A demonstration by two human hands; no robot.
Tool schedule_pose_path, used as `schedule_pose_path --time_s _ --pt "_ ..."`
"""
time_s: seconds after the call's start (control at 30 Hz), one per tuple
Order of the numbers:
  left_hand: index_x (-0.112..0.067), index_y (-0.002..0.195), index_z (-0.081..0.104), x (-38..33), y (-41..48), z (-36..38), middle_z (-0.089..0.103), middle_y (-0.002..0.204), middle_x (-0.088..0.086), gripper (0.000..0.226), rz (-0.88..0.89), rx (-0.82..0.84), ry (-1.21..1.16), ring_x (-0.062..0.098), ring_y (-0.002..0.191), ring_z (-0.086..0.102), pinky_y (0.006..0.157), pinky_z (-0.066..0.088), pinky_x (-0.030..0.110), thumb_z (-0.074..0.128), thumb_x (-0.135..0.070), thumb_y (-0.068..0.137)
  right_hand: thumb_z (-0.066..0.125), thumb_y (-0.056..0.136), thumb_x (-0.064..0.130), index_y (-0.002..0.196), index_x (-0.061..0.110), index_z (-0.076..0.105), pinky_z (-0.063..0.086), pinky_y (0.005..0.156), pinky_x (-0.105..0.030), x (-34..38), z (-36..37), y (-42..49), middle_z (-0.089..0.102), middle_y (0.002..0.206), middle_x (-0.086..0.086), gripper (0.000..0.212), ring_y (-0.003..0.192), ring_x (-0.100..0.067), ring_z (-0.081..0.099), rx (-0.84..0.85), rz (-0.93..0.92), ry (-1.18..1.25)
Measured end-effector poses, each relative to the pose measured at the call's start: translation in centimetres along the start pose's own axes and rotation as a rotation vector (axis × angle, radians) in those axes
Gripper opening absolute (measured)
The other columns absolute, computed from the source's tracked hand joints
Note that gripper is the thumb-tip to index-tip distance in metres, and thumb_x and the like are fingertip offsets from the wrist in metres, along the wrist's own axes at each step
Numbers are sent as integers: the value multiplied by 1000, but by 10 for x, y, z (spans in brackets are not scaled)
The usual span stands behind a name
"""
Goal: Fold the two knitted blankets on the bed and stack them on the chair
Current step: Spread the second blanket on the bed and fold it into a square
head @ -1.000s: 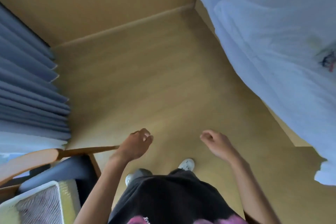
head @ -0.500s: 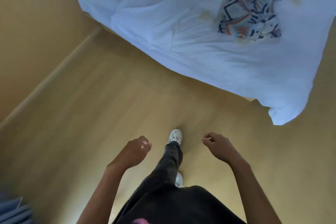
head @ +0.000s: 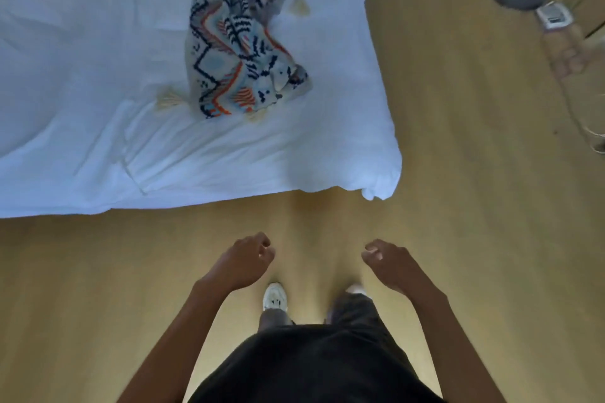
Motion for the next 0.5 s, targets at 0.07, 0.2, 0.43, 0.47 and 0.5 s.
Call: schedule_pose_path --time_s 0.07,0.2,0.43,0.47,0.5 --pt "-20 101 56 -38 29 2 61 105 -1 19 41 38 37 16 91 55 77 43 30 44 -34 94 48 89 30 98 13 61 42 66 -27 -22 -24 17 66 100 -7 22 86 -24 59 3 24 49" --pt "-23 92 52 -109 81 24 60 100 -1 14 56 99 74 15 85 54 76 44 31 45 -34 94 48 90 28 93 10 61 39 57 -23 -67 -80 53 65 93 -7 23 77 -20 56 -5 57 97" --pt "-27 96 54 -226 148 71 59 98 -10 14 -22 129 -41 6 86 53 63 37 15 44 -36 93 46 91 36 108 17 59 46 80 -30 -129 -193 121 65 105 1 28 92 -18 58 72 41 29" --pt "-27 95 55 -242 158 75 59 97 -10 13 -34 136 -51 6 85 53 63 37 14 44 -35 92 45 92 37 112 18 58 45 81 -29 -136 -209 131 64 109 0 31 95 -18 59 80 40 17" --pt "-27 93 55 -257 167 77 60 95 -9 13 -41 138 -50 8 84 54 63 38 16 44 -34 92 45 92 38 116 19 57 45 82 -29 -141 -225 141 63 113 0 33 98 -18 58 88 44 5"
Point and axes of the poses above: each hand's wrist, its own y-axis towards the middle knuckle, its own z-axis out of the palm, x = y × z, the point moved 9 cm from there along y, towards the middle knuckle
